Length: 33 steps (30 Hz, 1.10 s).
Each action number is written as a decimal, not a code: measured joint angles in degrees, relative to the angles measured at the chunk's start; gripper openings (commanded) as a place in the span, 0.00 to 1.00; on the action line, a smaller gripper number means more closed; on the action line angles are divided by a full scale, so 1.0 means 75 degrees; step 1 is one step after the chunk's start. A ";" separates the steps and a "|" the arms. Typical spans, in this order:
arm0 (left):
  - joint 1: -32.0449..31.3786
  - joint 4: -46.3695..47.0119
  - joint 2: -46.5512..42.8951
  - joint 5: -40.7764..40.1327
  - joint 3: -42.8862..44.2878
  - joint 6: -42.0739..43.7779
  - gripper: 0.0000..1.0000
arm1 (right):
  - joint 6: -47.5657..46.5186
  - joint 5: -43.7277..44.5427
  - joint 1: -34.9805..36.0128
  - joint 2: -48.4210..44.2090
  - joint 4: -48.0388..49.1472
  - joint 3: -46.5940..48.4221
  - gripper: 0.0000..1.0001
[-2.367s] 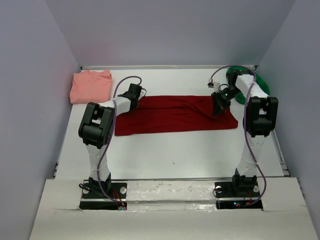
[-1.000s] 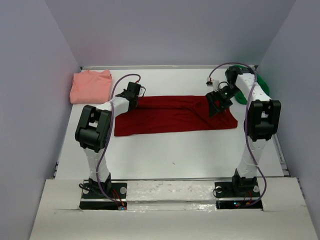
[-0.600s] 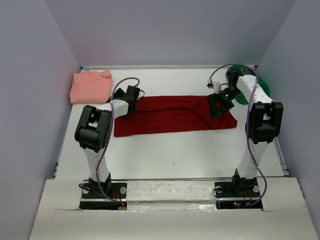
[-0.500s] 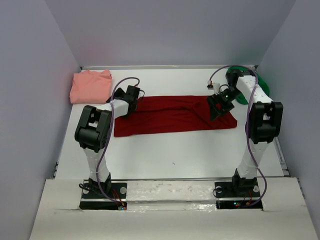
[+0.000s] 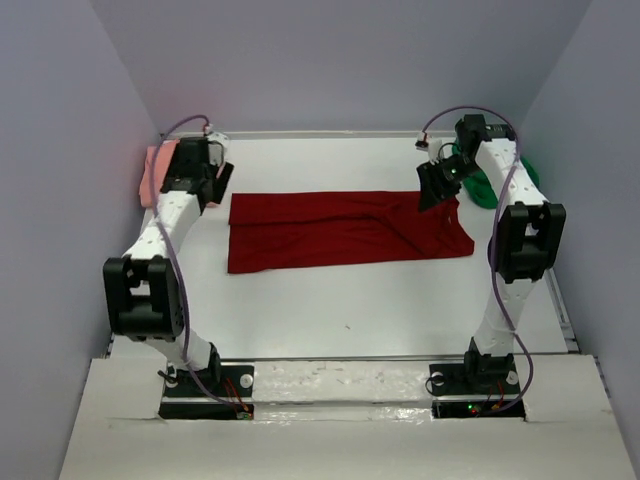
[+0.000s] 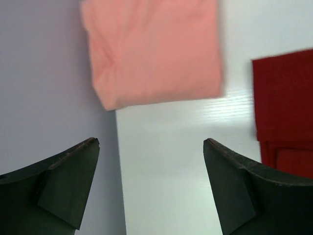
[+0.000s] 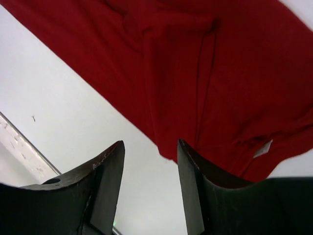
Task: Fold and stack the t-shirts
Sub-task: Fold the other side of the tshirt into a rectangle
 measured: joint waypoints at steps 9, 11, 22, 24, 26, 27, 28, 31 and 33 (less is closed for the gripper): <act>0.1078 -0.0187 -0.1760 0.1457 -0.0527 -0.0358 0.99 | -0.0047 -0.1078 0.0154 0.1990 0.0070 0.0720 0.61; 0.1300 -0.0391 -0.1766 0.1690 -0.0903 -0.0420 0.99 | -0.0055 -0.1102 0.0201 0.2334 0.0070 0.0775 0.62; 0.1958 -0.1087 -0.2798 0.1775 -0.1926 -0.0527 0.99 | -0.0111 -0.1373 0.0245 0.3159 0.0076 0.2229 0.63; 0.1970 -0.1090 -0.2987 0.1775 -0.1999 -0.0560 0.99 | -0.0119 -0.1399 0.0245 0.3296 0.0070 0.2404 0.64; 0.1999 -0.1096 -0.3066 0.1772 -0.2037 -0.0589 0.99 | -0.0134 -0.1405 0.0245 0.3413 0.0090 0.2471 0.64; 0.2017 -0.1096 -0.3069 0.1766 -0.2040 -0.0606 0.99 | -0.0134 -0.1405 0.0245 0.3459 0.0090 0.2480 0.64; 0.2046 -0.1105 -0.3066 0.1763 -0.2043 -0.0621 0.99 | -0.0134 -0.1405 0.0245 0.3512 0.0090 0.2509 0.64; 0.2145 -0.1099 -0.3060 0.1760 -0.2043 -0.0659 0.99 | -0.0131 -0.1416 0.0245 0.3692 0.0064 0.2687 0.64; 0.2221 -0.1093 -0.3022 0.1743 -0.2043 -0.0662 0.99 | -0.0128 -0.1422 0.0245 0.3774 0.0047 0.2847 0.64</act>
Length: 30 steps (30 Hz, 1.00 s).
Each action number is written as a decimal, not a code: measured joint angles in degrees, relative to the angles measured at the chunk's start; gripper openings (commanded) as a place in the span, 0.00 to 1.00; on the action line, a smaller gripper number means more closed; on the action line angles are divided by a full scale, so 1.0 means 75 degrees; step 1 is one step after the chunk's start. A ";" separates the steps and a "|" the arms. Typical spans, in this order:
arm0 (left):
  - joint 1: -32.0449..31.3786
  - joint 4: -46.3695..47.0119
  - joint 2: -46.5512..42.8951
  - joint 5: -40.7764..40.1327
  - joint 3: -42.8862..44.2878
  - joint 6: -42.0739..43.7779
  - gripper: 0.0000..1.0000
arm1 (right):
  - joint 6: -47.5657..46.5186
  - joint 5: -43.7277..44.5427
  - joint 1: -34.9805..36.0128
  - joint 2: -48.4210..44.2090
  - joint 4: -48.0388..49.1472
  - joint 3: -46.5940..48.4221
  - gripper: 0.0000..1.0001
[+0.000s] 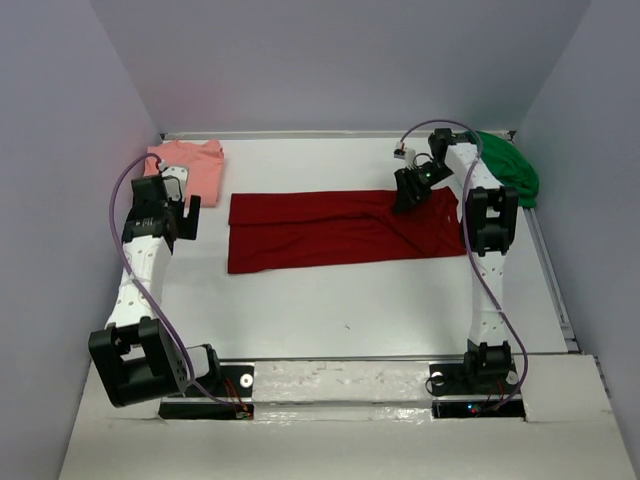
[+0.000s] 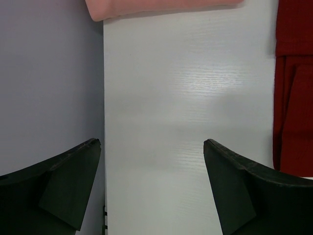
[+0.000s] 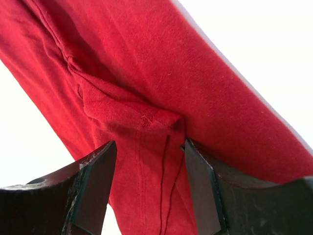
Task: Fold and stack the t-shirts
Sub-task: Fold the other side of the tshirt into a rectangle
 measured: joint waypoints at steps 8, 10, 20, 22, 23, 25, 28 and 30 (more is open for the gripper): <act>0.0122 -0.0006 0.0321 0.0003 0.0000 -0.0035 0.99 | 0.0029 -0.0017 0.0000 0.0134 0.0029 0.0216 0.55; 0.0128 -0.0006 0.0323 0.0015 0.0000 -0.0052 0.99 | 0.0020 0.0041 0.0000 0.0140 0.0058 0.0216 0.45; 0.0131 -0.0006 0.0321 0.0052 0.0000 -0.0058 0.99 | -0.0006 0.0248 0.0000 0.0280 0.0248 0.0216 0.00; 0.0131 -0.0006 0.0321 0.0055 0.0000 -0.0058 0.99 | 0.0000 0.0254 0.0000 0.0280 0.0245 0.0216 0.00; 0.0131 -0.0006 0.0321 0.0055 0.0000 -0.0058 0.99 | 0.0000 0.0259 0.0000 0.0280 0.0248 0.0216 0.00; 0.0134 -0.0006 0.0321 0.0061 -0.0003 -0.0058 0.99 | 0.0000 0.0262 0.0000 0.0280 0.0245 0.0216 0.00; 0.0134 -0.0006 0.0306 0.0079 -0.0003 -0.0058 0.99 | -0.0003 0.0251 0.0000 0.0280 0.0227 0.0216 0.00; 0.0134 -0.0003 0.0294 0.0085 -0.0003 -0.0058 0.99 | -0.0015 0.0239 0.0000 0.0277 0.0213 0.0216 0.00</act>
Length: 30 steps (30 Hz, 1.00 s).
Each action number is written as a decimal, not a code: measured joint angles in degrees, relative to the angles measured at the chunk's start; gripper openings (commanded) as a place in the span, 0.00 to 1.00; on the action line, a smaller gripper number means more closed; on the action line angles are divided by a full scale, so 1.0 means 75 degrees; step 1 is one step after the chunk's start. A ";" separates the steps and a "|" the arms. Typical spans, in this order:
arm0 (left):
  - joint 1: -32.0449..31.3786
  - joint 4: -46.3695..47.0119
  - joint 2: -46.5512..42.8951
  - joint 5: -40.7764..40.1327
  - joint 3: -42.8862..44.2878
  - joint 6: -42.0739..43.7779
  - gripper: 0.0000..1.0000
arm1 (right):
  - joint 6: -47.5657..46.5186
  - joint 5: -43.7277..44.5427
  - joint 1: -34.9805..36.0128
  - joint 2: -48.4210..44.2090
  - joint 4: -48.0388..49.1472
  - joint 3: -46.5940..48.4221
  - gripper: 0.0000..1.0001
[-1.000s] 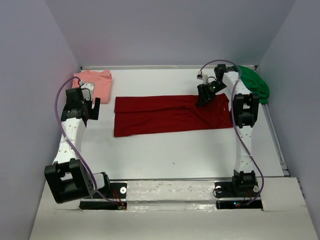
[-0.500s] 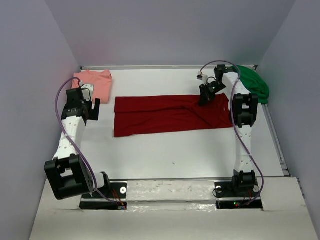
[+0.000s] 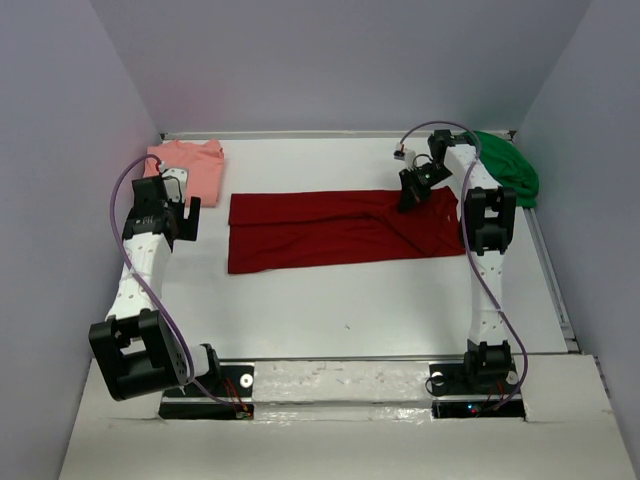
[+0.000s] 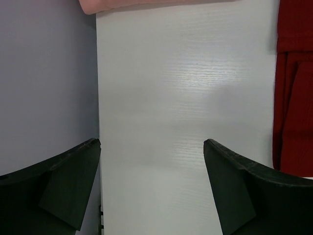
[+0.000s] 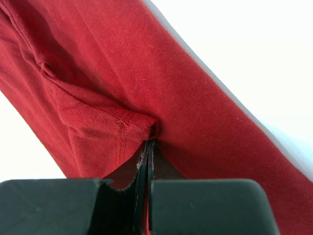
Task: Fold and stack the t-shirts
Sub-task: Fold the other side of the tshirt into a rectangle
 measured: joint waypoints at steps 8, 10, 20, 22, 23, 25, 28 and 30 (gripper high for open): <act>0.0029 -0.0003 -0.0009 0.0102 0.0000 0.0000 0.99 | -0.0283 -0.0271 0.0012 -0.0487 -0.0303 -0.0595 0.00; 0.0035 0.0000 -0.0029 0.0128 0.0000 0.0000 0.99 | -0.0364 -0.0347 0.0015 -0.0729 -0.0388 -0.0828 0.00; 0.0047 -0.0003 -0.0210 0.0198 -0.0003 -0.0003 0.99 | -0.0737 -0.0635 0.0015 -0.1513 -0.0749 -0.1585 0.00; 0.0047 0.0003 -0.0233 0.0201 -0.0012 0.0000 0.99 | -0.0807 -0.0653 0.0015 -0.1533 -0.0787 -0.1708 0.00; 0.0050 -0.0003 -0.0245 0.0201 -0.0015 0.0000 0.99 | -0.0857 -0.0664 0.0015 -0.1536 -0.0799 -0.1786 0.00; 0.0047 0.0003 -0.0268 0.0204 -0.0041 0.0000 0.99 | -0.0935 -0.0676 0.0029 -0.1539 -0.0804 -0.1920 0.00; 0.0047 0.0003 -0.0277 0.0204 -0.0085 -0.0003 0.99 | -0.1055 -0.0697 0.0099 -0.1547 -0.0816 -0.2145 0.00; 0.0047 0.0000 -0.0277 0.0207 -0.0111 0.0000 0.99 | -0.1113 -0.0729 0.0160 -0.1553 -0.0810 -0.2267 0.00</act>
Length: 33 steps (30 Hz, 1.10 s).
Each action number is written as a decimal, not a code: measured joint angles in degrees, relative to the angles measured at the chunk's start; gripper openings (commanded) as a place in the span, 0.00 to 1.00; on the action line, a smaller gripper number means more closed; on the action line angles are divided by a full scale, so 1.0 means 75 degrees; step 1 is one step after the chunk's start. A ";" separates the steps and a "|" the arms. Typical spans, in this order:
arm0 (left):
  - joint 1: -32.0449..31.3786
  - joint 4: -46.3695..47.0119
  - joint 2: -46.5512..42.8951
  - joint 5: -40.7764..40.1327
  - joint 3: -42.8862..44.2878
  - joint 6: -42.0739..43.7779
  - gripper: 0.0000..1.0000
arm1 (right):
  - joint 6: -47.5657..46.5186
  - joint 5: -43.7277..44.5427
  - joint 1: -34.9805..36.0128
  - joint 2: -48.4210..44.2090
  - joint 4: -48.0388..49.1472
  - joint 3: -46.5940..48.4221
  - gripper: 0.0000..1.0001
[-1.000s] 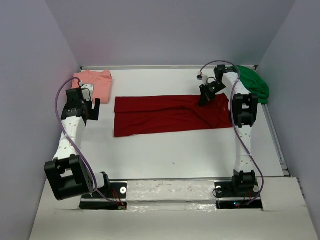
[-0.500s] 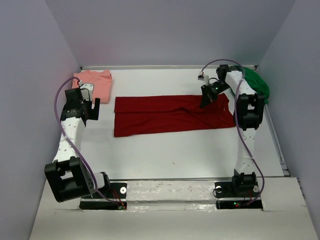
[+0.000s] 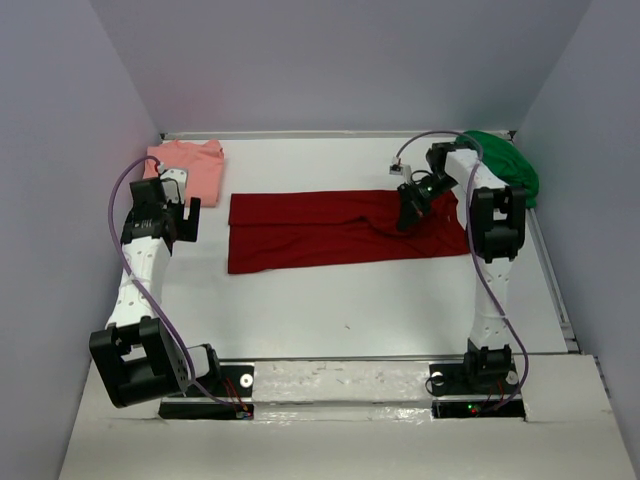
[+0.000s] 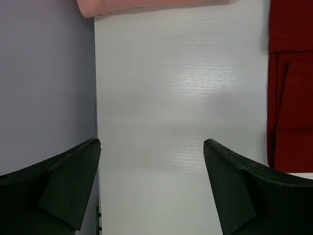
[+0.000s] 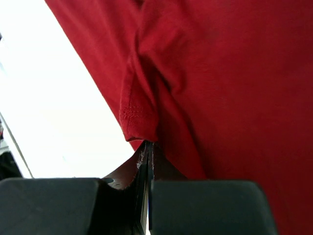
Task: Fold and stack the t-shirts
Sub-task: Fold the other side of the tshirt into a rectangle
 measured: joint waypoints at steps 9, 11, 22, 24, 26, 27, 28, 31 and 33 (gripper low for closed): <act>0.0000 0.0000 -0.0012 0.0055 -0.0020 0.0000 0.99 | -0.0117 -0.0125 0.0463 -0.0154 -0.0020 -0.0603 0.00; 0.0003 0.0000 -0.0023 0.0058 -0.0020 0.0000 0.99 | -0.0134 -0.0128 0.0554 -0.0166 -0.0020 -0.0673 0.00; 0.0000 0.0003 -0.0105 0.0085 -0.0035 0.0000 0.99 | -0.0149 -0.0131 0.0807 -0.0224 -0.0029 -0.0883 0.00; 0.0000 0.0009 -0.0119 0.0085 -0.0052 0.0000 0.99 | -0.0149 -0.0131 0.0845 -0.0233 -0.0026 -0.0892 0.00; 0.0000 0.0026 -0.0157 0.0087 -0.0122 0.0000 0.99 | -0.0149 -0.0134 0.0903 -0.0236 -0.0026 -0.0898 0.00; 0.0000 0.0015 -0.0175 0.0087 -0.0149 0.0000 0.99 | -0.0149 -0.0137 0.0938 -0.0236 -0.0023 -0.0906 0.00; 0.0000 0.0015 -0.0181 0.0093 -0.0169 0.0000 0.99 | -0.0149 -0.0140 0.0953 -0.0236 -0.0029 -0.0912 0.00; 0.0003 0.0032 -0.0198 0.0102 -0.0224 0.0000 0.99 | -0.0146 -0.0169 0.1046 -0.0236 -0.0026 -0.0950 0.00; 0.0003 0.0026 -0.0236 0.0105 -0.0277 0.0000 0.99 | -0.0146 -0.0195 0.1105 -0.0239 -0.0023 -0.0950 0.00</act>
